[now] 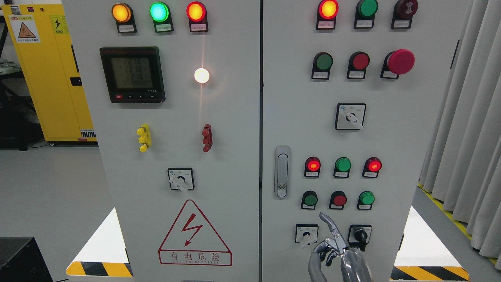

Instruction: Press green start button

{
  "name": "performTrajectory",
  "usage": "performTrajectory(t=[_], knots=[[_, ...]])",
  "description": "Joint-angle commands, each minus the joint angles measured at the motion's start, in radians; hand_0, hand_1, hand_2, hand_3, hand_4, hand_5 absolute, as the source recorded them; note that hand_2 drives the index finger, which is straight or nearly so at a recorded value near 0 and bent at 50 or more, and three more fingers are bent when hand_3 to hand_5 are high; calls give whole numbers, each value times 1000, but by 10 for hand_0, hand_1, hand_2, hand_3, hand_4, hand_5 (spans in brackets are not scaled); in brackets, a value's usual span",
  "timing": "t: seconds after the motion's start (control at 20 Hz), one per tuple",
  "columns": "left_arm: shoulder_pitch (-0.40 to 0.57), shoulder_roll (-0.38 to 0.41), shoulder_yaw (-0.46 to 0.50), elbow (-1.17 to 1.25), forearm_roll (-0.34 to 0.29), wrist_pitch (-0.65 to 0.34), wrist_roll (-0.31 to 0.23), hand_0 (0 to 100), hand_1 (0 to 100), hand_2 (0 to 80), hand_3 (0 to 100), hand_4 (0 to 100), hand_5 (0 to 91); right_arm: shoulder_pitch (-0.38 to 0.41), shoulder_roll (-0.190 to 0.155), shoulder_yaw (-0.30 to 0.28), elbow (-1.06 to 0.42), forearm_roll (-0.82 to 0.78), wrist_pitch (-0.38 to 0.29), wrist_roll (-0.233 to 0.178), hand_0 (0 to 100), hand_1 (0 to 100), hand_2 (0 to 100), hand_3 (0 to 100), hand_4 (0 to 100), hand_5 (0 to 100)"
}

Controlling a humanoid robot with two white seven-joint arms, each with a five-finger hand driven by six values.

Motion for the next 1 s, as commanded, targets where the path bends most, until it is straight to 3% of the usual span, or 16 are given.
performTrajectory(t=[0.0, 0.1, 0.25, 0.4, 0.55, 0.95], knots=[[0, 0, 1, 0, 0, 0, -1, 120, 556, 0, 0, 0, 0, 34, -4, 41, -57, -271, 2, 15, 878, 751, 0, 0, 15, 29], [0, 0, 1, 0, 0, 0, -1, 120, 556, 0, 0, 0, 0, 34, -4, 41, -57, -279, 2, 15, 903, 722, 0, 0, 0, 0], [0, 0, 1, 0, 0, 0, -1, 120, 556, 0, 0, 0, 0, 34, -4, 41, -57, -279, 2, 13, 859, 681, 0, 0, 0, 0], [0, -1, 1, 0, 0, 0, -1, 120, 556, 0, 0, 0, 0, 36, -4, 43, -55, -279, 3, 13, 842, 671, 0, 0, 0, 0], [0, -1, 1, 0, 0, 0, -1, 120, 556, 0, 0, 0, 0, 40, -4, 46, -53, -279, 3, 13, 753, 668, 0, 0, 0, 0], [0, 0, 1, 0, 0, 0, -1, 120, 556, 0, 0, 0, 0, 68, -6, 69, -52, -279, 0, 13, 698, 663, 0, 0, 0, 0]])
